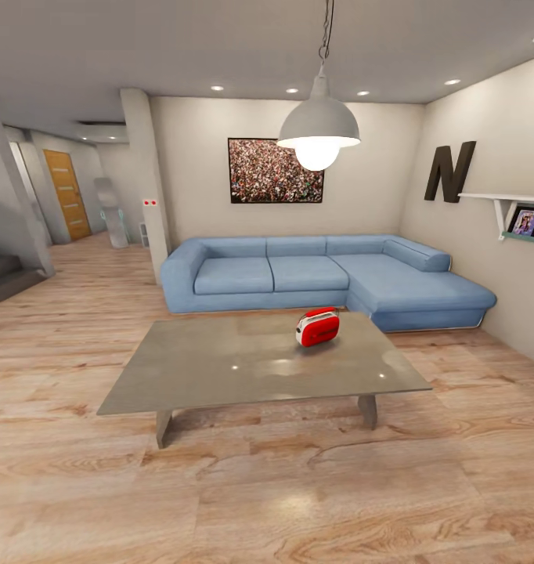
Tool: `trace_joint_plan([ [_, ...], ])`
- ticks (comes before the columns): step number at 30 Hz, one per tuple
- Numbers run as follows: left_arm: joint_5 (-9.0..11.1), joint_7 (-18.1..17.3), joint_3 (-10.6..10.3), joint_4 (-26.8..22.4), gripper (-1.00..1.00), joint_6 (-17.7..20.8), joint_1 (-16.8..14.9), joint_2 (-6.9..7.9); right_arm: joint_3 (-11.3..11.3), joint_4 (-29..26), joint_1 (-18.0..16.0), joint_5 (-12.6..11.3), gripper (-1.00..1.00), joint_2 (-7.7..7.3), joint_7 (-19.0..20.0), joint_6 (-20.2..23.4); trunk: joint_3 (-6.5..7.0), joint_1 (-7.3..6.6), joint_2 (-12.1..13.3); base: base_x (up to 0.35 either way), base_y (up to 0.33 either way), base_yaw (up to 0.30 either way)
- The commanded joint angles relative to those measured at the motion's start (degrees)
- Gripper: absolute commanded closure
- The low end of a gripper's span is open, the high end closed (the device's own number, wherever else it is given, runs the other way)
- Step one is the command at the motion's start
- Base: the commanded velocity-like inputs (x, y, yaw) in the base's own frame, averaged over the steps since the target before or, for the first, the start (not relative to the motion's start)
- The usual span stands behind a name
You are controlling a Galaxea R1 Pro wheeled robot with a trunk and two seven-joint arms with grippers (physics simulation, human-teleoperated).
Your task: Turn on the radio receiver that's on the table in the living room.
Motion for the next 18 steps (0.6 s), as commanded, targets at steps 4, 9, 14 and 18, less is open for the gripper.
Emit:
trace_joint_plan([
  [4,0.07,0.01,0.03,-0.58,-1.0,0.0,0.0,-0.03,-0.19,0.0,0.0,-0.14,-1.0,0.12,0.0,0.03,0.0,0.0,0.0,0.006,0.0,0.0],
  [9,0.16,0.28,0.07,-1.21,-1.0,0.36,0.0,-0.03,-0.25,0.0,0.0,-0.16,-1.0,0.05,0.0,0.04,0.0,0.0,0.0,0.203,0.0,0.0],
  [14,0.19,0.3,0.12,-1.33,-1.0,0.44,0.0,-0.03,-0.16,0.0,-0.04,-0.16,-1.0,0.05,0.0,0.04,0.0,0.0,0.0,0.31,0.0,0.0],
  [18,0.2,0.41,0.19,-1.49,-1.0,0.44,0.0,-0.03,-0.1,0.0,-0.01,-0.16,-1.0,0.04,0.0,0.04,0.0,0.0,0.0,0.322,0.0,0.0],
])
